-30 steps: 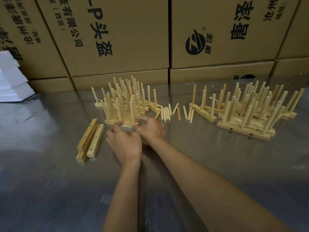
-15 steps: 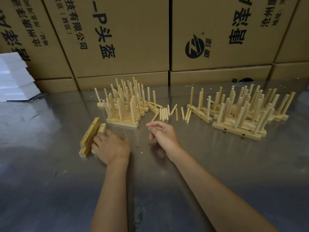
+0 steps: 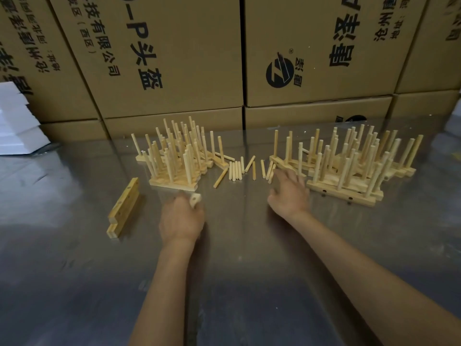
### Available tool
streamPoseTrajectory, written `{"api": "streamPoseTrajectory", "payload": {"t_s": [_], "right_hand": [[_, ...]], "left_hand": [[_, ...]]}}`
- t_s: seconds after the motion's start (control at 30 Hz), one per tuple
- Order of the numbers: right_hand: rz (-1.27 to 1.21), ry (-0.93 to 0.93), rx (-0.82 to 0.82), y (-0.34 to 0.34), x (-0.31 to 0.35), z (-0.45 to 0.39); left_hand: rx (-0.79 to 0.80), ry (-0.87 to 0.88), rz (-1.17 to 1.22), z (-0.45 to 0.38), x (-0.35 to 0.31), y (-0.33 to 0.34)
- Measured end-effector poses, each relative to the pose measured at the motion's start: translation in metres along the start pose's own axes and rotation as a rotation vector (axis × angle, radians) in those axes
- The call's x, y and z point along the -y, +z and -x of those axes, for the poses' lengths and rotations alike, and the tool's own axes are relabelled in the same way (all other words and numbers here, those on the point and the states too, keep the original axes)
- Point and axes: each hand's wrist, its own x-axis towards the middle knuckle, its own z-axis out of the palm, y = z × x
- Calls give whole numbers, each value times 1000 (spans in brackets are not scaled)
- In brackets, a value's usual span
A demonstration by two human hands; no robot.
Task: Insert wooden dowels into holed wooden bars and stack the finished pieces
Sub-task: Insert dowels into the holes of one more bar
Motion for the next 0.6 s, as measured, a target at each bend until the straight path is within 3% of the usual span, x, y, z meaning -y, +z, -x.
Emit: {"api": "streamPoseTrajectory", "payload": {"t_s": [0.13, 0.3, 0.43, 0.6], "right_hand": [[175, -115, 133, 1, -16, -13], [164, -142, -43, 1, -12, 0], [232, -194, 40, -1, -10, 7], [125, -281, 32, -5, -10, 14]], "left_hand": [[3, 96, 136, 6, -14, 6], [61, 79, 384, 3, -16, 11], [46, 90, 392, 4, -16, 14], [136, 74, 591, 10, -21, 13]]}}
